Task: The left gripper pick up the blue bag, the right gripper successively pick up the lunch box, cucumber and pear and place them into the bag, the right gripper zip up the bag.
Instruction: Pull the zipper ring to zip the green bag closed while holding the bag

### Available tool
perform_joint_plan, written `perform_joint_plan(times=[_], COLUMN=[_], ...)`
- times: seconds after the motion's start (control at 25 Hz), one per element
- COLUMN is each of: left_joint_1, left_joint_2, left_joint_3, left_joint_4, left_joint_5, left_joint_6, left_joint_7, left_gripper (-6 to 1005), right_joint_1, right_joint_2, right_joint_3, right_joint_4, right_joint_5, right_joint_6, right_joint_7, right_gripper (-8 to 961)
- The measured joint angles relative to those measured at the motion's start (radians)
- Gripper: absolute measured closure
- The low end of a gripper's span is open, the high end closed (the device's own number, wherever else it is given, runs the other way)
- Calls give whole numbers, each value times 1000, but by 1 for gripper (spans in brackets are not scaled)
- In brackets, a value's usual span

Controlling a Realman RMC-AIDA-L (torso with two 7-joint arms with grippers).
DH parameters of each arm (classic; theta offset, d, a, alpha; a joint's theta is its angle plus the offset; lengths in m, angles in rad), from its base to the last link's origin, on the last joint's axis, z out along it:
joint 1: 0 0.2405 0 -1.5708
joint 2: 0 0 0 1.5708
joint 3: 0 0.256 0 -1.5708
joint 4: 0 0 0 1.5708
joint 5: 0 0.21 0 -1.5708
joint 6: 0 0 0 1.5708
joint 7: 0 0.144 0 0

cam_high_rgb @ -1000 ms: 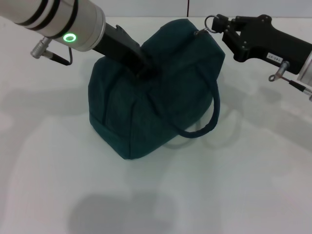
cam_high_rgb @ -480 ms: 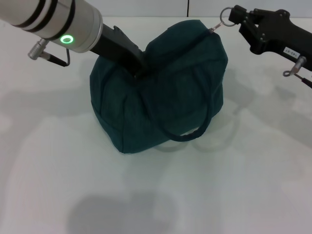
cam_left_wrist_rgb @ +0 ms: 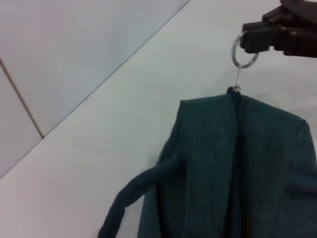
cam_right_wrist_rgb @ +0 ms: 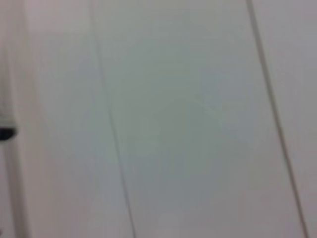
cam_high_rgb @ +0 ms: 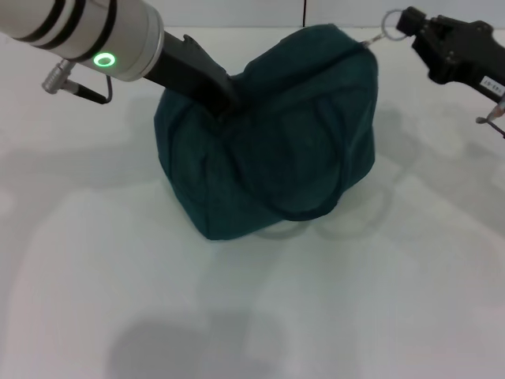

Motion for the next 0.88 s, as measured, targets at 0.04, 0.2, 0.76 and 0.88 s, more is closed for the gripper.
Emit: perform_joint_plan(times=[0.04,0.2,0.76,0.88], left_joint_1=[1,9,60,65], left_joint_2=[0,0,0,-1], left_joint_3=[0,-24,-140,-140], left_joint_4=[0,1,-5,-9], left_joint_5=[-6,-49,-283,-299], left_joint_6=[0,1,-2,-7], left_joint_7=[0,14,108,116], left_gripper=[882,916,951,952], right_joint_1=[2,1,1,2], right_joint_2=[-1,-2,1,1], right_joint_3=[0,5,36,37], right_joint_4=[17,60,164,185], right_joint_5=[25,87,188,206], right_joint_6=[-7,-30,-119,-119], right_joint_7=[1,12,136,172], right_gripper=[827,826,821,820])
